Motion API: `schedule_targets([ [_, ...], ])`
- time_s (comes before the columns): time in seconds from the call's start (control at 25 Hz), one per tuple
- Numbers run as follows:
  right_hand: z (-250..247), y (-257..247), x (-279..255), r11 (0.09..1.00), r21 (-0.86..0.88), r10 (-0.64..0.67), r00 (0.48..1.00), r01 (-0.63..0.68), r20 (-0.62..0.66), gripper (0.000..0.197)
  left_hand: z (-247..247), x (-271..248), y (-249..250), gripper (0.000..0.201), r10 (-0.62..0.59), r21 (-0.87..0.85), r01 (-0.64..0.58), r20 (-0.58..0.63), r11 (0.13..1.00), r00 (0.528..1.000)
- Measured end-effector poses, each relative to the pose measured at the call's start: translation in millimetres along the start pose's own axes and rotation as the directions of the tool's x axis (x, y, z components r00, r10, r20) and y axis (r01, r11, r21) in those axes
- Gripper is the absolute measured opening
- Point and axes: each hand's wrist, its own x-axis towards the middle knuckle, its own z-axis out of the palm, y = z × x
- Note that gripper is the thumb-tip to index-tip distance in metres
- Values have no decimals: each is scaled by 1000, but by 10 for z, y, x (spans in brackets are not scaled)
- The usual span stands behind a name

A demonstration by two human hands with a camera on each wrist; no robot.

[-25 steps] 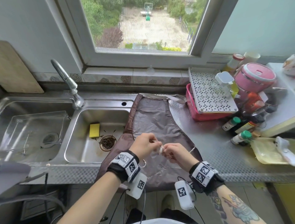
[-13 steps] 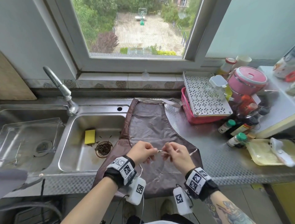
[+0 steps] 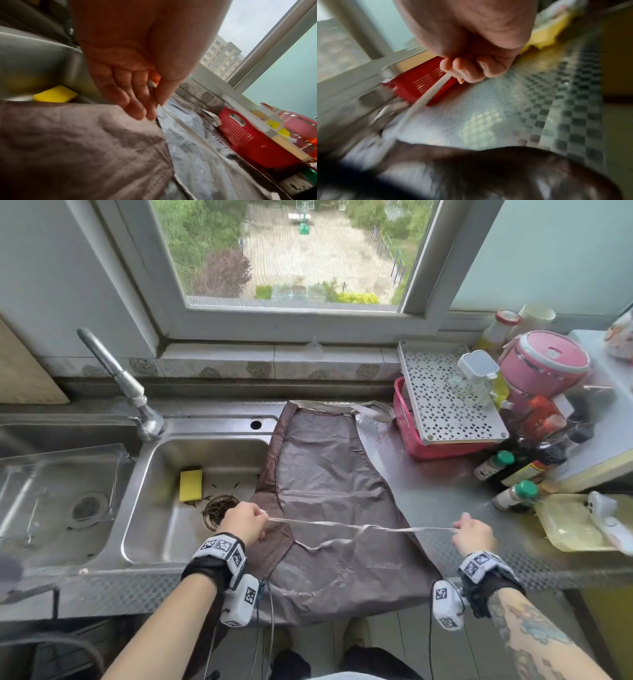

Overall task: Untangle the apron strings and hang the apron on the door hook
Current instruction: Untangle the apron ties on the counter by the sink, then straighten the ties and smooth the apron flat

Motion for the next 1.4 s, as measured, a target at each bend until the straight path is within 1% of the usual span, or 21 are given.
schedule_targets([
  [0.12,-33,66,13,986,101,141,983,-130,-114,52,27,42,-73,21,-67,-26,65,-83,998,994],
  [0.16,1,43,-51,994,32,105,983,-101,-154,49,65,42,-48,24,-79,2,80,-113,997,990],
  [0.2,58,5,-147,994,-108,-23,984,4,-179,45,121,42,0,27,-60,52,67,-128,996,990],
  [0.24,122,-48,-276,950,-264,-210,967,168,-141,40,198,45,74,29,5,102,7,-117,995,993],
  [0.28,222,-87,-404,847,-394,-403,914,356,-41,34,309,57,164,30,113,139,-101,-77,985,991],
  [0.32,330,-158,-558,710,-485,-538,838,510,94,27,443,67,264,31,232,164,-227,-10,960,973],
  [0.36,453,-168,-630,582,-520,-612,758,625,225,22,590,74,363,34,328,176,-336,73,925,942],
  [0.4,541,-189,-686,511,-517,-617,712,686,335,20,731,75,450,37,378,201,-406,161,892,911],
  [0.44,598,-202,-735,505,-495,-588,702,707,402,21,862,73,524,40,403,248,-455,233,855,885],
  [0.48,616,-185,-741,534,-479,-549,717,697,430,24,973,72,575,41,411,313,-487,278,815,868],
  [0.6,542,-91,-648,627,-491,-425,794,604,434,39,1136,83,631,34,384,506,-468,268,724,883],
  [0.68,452,-9,-561,581,-554,-339,796,596,501,38,1144,106,626,30,342,579,-434,268,690,901],
  [0.76,369,32,-499,578,-561,-256,785,592,564,25,1119,120,621,31,306,595,-422,291,684,907],
  [0.84,292,24,-477,647,-508,-248,786,569,566,15,1039,113,658,29,269,476,-405,329,781,905],
  [0.92,203,-5,-471,740,-394,-307,795,545,523,17,892,83,711,20,260,295,-367,345,882,902],
  [1.04,58,-144,-530,866,-119,-378,792,486,480,29,635,22,783,22,292,188,-354,293,916,910],
  [1.12,28,-294,-644,925,263,-372,793,273,482,27,526,-29,831,27,310,100,-349,281,932,908],
  [1.2,88,-460,-781,829,559,-354,756,-20,551,16,493,-63,891,38,312,-173,-273,271,946,911],
  [1.24,148,-524,-853,771,624,-367,711,-128,600,14,519,-82,917,42,301,-387,-184,268,903,915],
  [1.32,291,-637,-1035,735,634,-384,623,-240,681,14,548,-162,987,47,267,-691,-27,243,723,933],
  [1.4,428,-715,-1196,812,563,-379,594,-154,710,13,587,-222,1043,52,275,-797,20,231,603,933],
])
